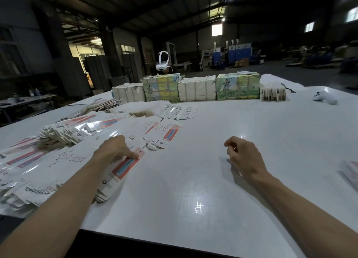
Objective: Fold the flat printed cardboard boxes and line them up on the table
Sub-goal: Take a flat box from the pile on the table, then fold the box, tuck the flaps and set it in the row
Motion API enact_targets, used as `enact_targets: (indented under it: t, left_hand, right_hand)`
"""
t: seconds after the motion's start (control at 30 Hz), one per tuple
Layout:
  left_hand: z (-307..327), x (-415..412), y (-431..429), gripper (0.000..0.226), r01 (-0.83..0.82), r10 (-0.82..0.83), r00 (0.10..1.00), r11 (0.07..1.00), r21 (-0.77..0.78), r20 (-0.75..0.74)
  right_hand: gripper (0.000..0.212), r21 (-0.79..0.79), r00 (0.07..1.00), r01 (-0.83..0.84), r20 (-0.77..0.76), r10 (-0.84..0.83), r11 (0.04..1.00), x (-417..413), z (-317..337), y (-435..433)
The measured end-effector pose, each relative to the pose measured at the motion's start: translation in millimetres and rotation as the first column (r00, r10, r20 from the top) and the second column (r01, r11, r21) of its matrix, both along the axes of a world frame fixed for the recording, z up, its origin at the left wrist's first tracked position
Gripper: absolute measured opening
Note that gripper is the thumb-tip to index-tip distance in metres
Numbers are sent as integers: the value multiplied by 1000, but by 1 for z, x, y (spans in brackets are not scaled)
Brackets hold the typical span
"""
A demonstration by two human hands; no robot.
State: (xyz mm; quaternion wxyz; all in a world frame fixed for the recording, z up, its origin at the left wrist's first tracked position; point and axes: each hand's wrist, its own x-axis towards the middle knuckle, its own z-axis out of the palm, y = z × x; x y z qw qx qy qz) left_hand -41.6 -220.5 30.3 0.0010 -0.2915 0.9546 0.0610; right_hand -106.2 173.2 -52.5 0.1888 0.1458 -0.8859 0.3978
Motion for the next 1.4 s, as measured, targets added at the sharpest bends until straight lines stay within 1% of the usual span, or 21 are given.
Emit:
enact_targets:
  t: [0.1, 0.2, 0.3, 0.37, 0.43, 0.53, 0.6, 0.63, 0.67, 0.7, 0.77, 0.83, 0.87, 0.9, 0.93, 1.07, 1.1, 1.2, 1.23, 1.33, 1.4]
  left_hand:
    - [2, 3, -5, 62, 19, -20, 996, 1000, -17, -87]
    - [1, 4, -8, 56, 46, -41, 991, 998, 39, -128]
    - [2, 4, -8, 40, 107, -84, 980, 987, 122, -181]
    - [3, 6, -4, 32, 131, -105, 971, 985, 113, -214]
    - [9, 7, 2, 30, 136, -111, 958, 988, 80, -263]
    - [25, 3, 19, 38, 146, -111, 917, 987, 63, -383]
    - [37, 0, 37, 38, 217, -113, 881, 960, 180, -459]
    - [41, -3, 48, 34, 285, -109, 866, 909, 304, -488]
    - [43, -6, 61, 31, 354, -94, 859, 819, 451, -503]
    - [45, -9, 74, 31, 404, -78, 864, 697, 593, -497]
    - [39, -15, 101, 39, 447, -118, 892, 381, 809, -437]
    - [21, -24, 130, 45, 392, -189, 907, 51, 919, -376]
    - [10, -29, 145, 48, 343, -214, 913, -62, 937, -348]
    - [-3, -34, 162, 51, 304, -241, 913, -131, 943, -328]
    - [-15, -40, 178, 54, 273, -266, 912, -171, 947, -311]
    - [-45, -51, 234, 71, 205, -247, 931, -258, 944, -270]
    - [-48, -51, 243, 72, 232, -219, 933, -243, 942, -286]
    - [-58, -52, 256, 67, 409, -156, 894, -95, 907, -420]
    - [-61, -53, 257, 66, 458, -151, 873, -67, 886, -463]
    - [-68, -54, 252, 66, 519, -151, 835, -102, 848, -529]
    - [-71, -54, 250, 64, 536, -132, 829, -89, 840, -543]
  right_hand:
    - [25, -14, 1000, 2, -3, -2, 1000, -1, -1, 0]
    - [26, -26, 1000, -1, 8, 1, 1000, -3, -2, 0]
    - [26, -27, 1000, -4, 11, 4, 1000, -4, -2, -1]
    - [26, -34, 1000, -11, 13, 11, 999, -5, -2, -1]
    - [26, -39, 1000, -18, 21, 18, 999, -4, -2, -1]
    - [26, -39, 1000, -22, 21, 23, 999, -4, -2, -1]
    - [26, -42, 1000, -23, 19, 24, 999, -5, -1, -1]
    - [26, -42, 1000, -23, 17, 23, 999, -5, -1, -1]
    - [25, -46, 1000, -22, 14, 23, 999, -5, -1, -1]
    - [25, -58, 1000, -25, 7, 25, 998, -6, 0, 0]
    - [25, -112, 999, -40, -16, 38, 993, -6, 2, 1]
    - [24, -204, 998, -46, -58, 35, 978, -8, 5, 5]
    - [23, -255, 996, -42, -83, 22, 966, -9, 7, 8]
    - [22, -299, 994, -35, -108, 3, 954, -10, 9, 13]
    - [21, -329, 991, -24, -132, -21, 944, -12, 11, 18]
    - [24, -348, 975, 5, -206, -81, 938, -16, 14, 29]
    - [28, -319, 974, -5, -216, -67, 948, -16, 13, 30]
    - [34, -148, 977, -83, -209, 51, 985, -14, 10, 25]
    - [35, -106, 978, -106, -190, 84, 989, -13, 10, 24]
    - [36, -58, 982, -118, -154, 108, 991, -10, 14, 21]
    - [38, -36, 982, -134, -140, 127, 990, -10, 17, 21]
